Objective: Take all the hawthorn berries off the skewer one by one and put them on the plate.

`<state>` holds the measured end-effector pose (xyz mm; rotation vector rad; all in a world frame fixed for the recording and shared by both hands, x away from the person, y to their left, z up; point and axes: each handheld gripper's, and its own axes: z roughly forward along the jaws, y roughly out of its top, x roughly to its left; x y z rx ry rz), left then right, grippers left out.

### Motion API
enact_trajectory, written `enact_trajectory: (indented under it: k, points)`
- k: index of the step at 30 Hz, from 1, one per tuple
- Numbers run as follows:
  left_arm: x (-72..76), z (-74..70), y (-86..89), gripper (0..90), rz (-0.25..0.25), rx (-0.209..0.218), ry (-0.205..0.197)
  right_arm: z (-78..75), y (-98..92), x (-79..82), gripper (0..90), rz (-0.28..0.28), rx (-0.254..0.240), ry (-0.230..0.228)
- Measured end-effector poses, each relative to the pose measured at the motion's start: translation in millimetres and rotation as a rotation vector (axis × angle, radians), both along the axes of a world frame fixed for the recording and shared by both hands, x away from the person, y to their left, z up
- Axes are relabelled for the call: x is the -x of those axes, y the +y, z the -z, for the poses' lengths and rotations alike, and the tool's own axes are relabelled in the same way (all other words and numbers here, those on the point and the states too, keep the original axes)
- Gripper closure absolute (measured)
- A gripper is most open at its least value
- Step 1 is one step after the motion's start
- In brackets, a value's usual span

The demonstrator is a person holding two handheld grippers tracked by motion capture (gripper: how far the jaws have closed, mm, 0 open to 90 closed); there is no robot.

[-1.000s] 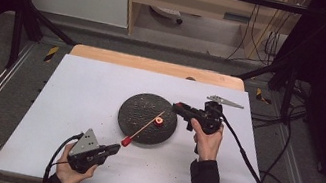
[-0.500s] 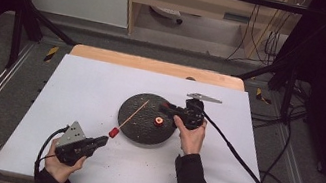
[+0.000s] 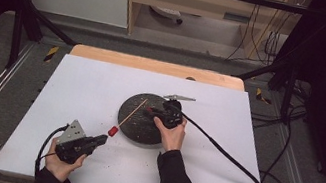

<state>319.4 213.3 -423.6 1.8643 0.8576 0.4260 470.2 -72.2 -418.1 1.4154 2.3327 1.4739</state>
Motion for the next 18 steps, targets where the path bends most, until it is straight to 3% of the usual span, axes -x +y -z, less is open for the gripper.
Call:
enact_trajectory:
  k: [8, 18]
  points:
    - [-0.3, 1.3, -1.7, 88.2, 0.002, -0.006, 0.003, 20.3, 7.1, -0.3, 62.3, -0.017, 0.053, 0.031]
    - [-0.4, 1.7, -2.4, 88.2, 0.001, -0.006, 0.005, 24.5, 8.5, 1.5, 58.0, -0.032, 0.09, 0.03]
